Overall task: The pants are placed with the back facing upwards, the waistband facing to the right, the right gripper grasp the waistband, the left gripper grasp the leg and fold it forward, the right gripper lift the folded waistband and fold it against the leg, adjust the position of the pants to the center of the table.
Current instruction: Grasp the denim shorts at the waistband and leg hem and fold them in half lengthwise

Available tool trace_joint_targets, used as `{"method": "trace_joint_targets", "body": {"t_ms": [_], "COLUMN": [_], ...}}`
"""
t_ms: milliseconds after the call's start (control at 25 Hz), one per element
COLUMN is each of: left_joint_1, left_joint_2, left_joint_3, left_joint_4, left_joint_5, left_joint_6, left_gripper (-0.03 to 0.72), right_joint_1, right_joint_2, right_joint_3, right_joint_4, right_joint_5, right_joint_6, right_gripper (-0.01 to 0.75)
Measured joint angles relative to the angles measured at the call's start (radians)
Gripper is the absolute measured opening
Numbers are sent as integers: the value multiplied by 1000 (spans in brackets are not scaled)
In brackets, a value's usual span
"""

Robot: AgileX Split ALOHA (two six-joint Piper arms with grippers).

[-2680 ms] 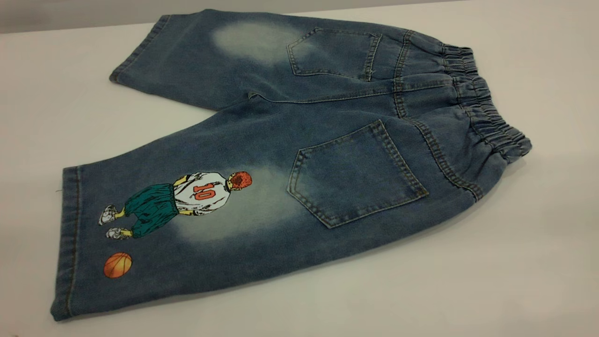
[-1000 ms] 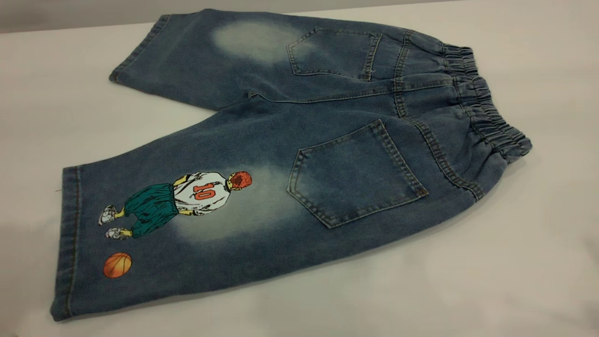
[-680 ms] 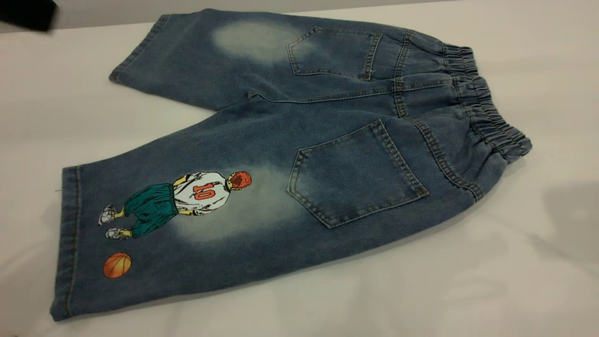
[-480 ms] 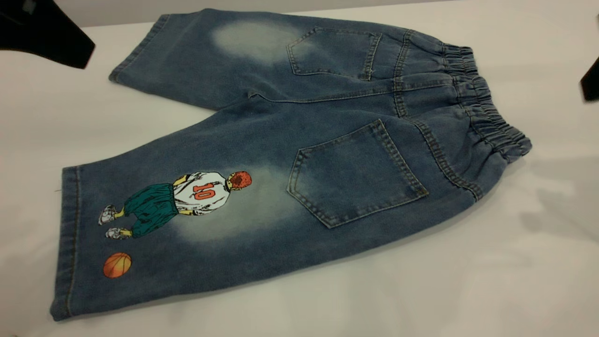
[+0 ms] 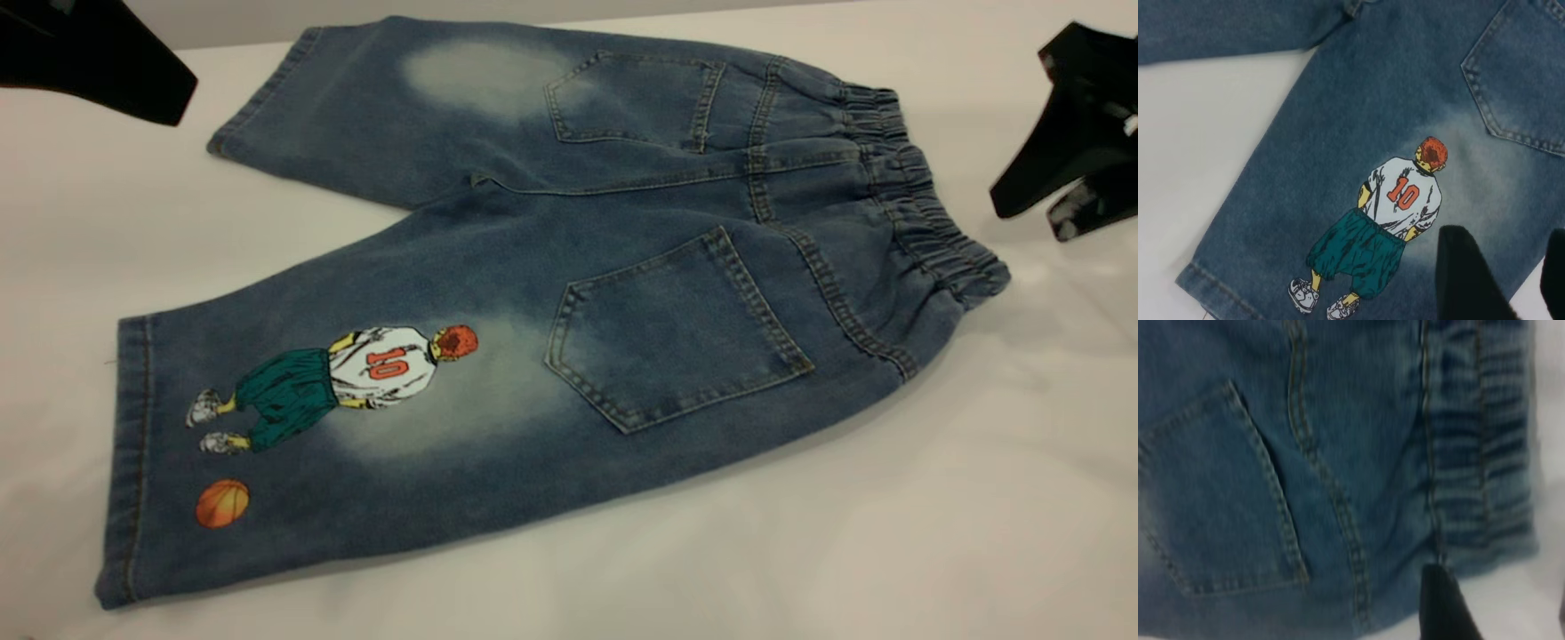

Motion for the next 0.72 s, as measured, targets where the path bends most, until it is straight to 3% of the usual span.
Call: {"method": "trace_joint_targets", "body": {"t_ms": [400,720], "left_joint_1": [0,0], "left_joint_2": [-1,-1], "left_joint_3": [0,0], "left_joint_4": [0,3], "left_joint_5": [-1,1], "left_joint_6": [1,4], "left_gripper": [290,290], "right_joint_1": [-34,-57], "right_joint_2": [174,226], "right_joint_3": [-202,-212], "right_joint_4": [-154,-199], "right_joint_5": [122,101], "right_joint_6": [39,33], "right_gripper": [318,318]}}
